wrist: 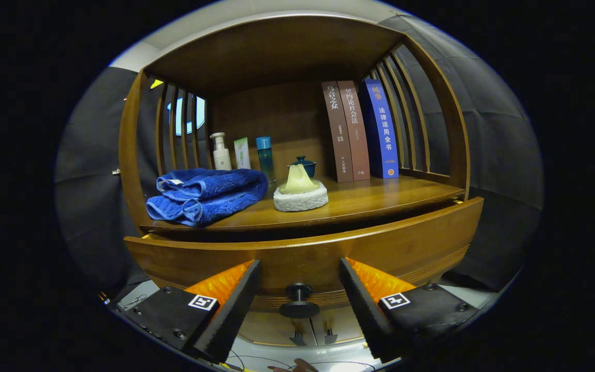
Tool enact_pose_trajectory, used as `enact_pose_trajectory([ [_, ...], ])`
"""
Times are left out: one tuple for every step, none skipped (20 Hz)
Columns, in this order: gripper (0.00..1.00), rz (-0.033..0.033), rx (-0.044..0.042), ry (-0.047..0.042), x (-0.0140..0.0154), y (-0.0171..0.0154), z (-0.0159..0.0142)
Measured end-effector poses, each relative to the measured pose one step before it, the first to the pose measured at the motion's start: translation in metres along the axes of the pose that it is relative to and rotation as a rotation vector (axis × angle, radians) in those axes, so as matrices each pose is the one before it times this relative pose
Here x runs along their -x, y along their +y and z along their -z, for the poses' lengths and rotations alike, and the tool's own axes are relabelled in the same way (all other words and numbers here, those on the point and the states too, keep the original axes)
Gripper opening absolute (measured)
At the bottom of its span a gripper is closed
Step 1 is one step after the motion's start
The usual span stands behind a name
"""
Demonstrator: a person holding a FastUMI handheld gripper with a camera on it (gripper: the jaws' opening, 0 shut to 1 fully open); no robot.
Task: Pull open the drawer, take out the items inside it, and place them on the countertop above the cabinet.
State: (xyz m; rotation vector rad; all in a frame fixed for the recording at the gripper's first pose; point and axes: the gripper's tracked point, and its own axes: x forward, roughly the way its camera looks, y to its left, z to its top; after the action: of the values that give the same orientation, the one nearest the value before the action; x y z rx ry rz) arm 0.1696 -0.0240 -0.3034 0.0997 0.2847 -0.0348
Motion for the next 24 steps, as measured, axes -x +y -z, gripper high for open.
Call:
enact_pose_trajectory([
  [0.99,0.00007,0.00099,0.00125,-0.00241,0.00014,-0.00025],
  [0.99,0.00067,0.00208,0.00018,-0.00268,0.00022,-0.00065],
  [0.99,0.00045,0.00193,0.00161,-0.00211,-0.00035,0.00047],
  [0.99,0.00001,-0.0001,0.00154,-0.00228,-0.00055,-0.0001],
  [0.99,-0.00001,-0.001,0.00092,-0.0024,0.00092,-0.00024],
  [0.99,0.00025,-0.00011,0.00086,-0.00241,-0.00014,-0.00047],
  [0.99,0.00072,0.00058,0.00291,-0.00206,-0.00056,0.00029],
  [0.99,0.00072,0.00046,0.00207,-0.00217,0.0003,-0.00005],
  [0.99,0.00049,-0.00066,0.00218,-0.00173,0.00012,0.00024],
  [0.99,0.0005,-0.00201,0.00279,-0.00175,0.00001,-0.00007],
  [0.99,0.00217,0.00063,-0.00017,-0.00065,-0.00001,-0.00073],
  [0.99,0.00297,0.00297,0.0021,-0.00024,-0.00002,0.00103],
  [0.99,0.00181,0.00062,0.0027,-0.00016,-0.00027,0.00092],
  [0.99,0.00089,-0.00025,0.0032,-0.00044,-0.00017,0.00065],
  [0.99,0.00128,0.00065,-0.00065,-0.00058,0.0,0.00024],
  [0.99,0.00211,0.00067,-0.00326,-0.00088,0.00077,-0.00054],
  [0.99,0.00306,0.00318,0.00112,0.00007,-0.00008,0.00049],
  [0.99,0.00188,-0.00006,-0.00466,-0.00038,0.00052,-0.00047],
  [0.99,0.0003,-0.00415,0.00107,-0.0002,0.00052,0.00097],
  [0.99,-0.00041,-0.00453,0.00067,0.00009,0.00015,0.00025],
  [0.99,-0.0014,-0.00354,0.00233,0.00031,0.00061,0.00008],
  [0.99,0.00002,0.00121,0.00171,0.00029,0.00009,-0.00033],
  [0.99,0.00211,0.00452,0.00398,-0.00016,-0.00003,0.00087],
  [0.99,0.00545,0.00676,0.00936,-0.00012,-0.00169,0.00073],
])
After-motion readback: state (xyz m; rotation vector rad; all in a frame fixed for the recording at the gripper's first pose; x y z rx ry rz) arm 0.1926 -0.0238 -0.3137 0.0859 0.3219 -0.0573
